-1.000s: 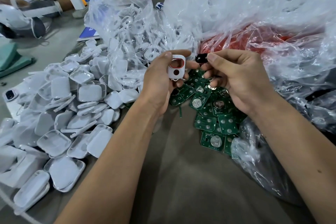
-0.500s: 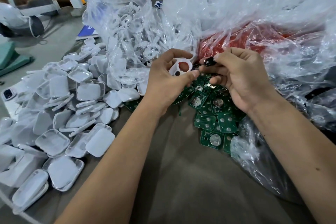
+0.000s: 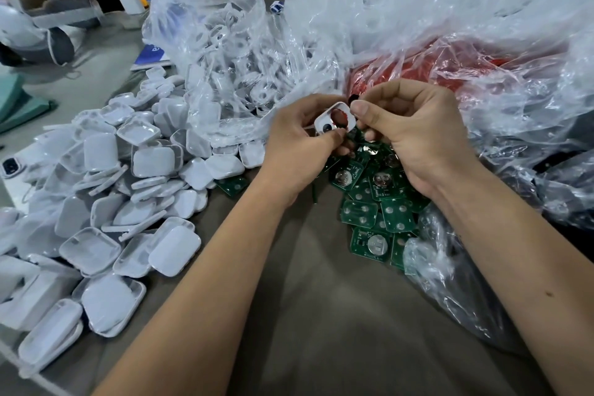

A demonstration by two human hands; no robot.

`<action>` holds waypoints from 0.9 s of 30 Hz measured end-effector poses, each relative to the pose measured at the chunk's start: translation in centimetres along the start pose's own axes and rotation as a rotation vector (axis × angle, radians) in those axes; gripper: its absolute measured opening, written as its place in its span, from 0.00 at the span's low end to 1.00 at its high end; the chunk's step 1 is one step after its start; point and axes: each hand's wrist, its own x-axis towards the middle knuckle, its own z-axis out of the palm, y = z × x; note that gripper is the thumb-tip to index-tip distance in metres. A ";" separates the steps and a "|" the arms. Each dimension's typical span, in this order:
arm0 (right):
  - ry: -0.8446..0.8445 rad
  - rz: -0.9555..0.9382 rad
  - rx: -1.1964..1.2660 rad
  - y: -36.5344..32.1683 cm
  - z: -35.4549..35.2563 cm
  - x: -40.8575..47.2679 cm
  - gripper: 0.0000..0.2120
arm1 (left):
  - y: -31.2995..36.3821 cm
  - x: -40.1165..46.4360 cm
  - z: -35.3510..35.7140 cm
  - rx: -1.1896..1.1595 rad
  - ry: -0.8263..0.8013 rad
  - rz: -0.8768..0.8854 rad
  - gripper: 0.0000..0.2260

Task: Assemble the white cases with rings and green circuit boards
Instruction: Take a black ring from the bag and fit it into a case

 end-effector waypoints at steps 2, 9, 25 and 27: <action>-0.004 -0.020 -0.040 0.0 0.0 0.0 0.07 | 0.0 0.1 0.0 -0.021 0.018 -0.019 0.15; 0.006 -0.100 -0.189 0.1 0.2 -0.1 0.10 | -0.4 0.2 -0.2 0.051 0.084 -0.032 0.10; -0.022 -0.362 -0.680 0.4 0.7 -0.4 0.07 | 0.2 -0.2 -0.1 0.076 0.011 -0.055 0.12; -0.004 -0.349 -0.687 0.3 0.6 -0.3 0.08 | 0.2 -0.2 0.0 0.058 0.011 -0.046 0.12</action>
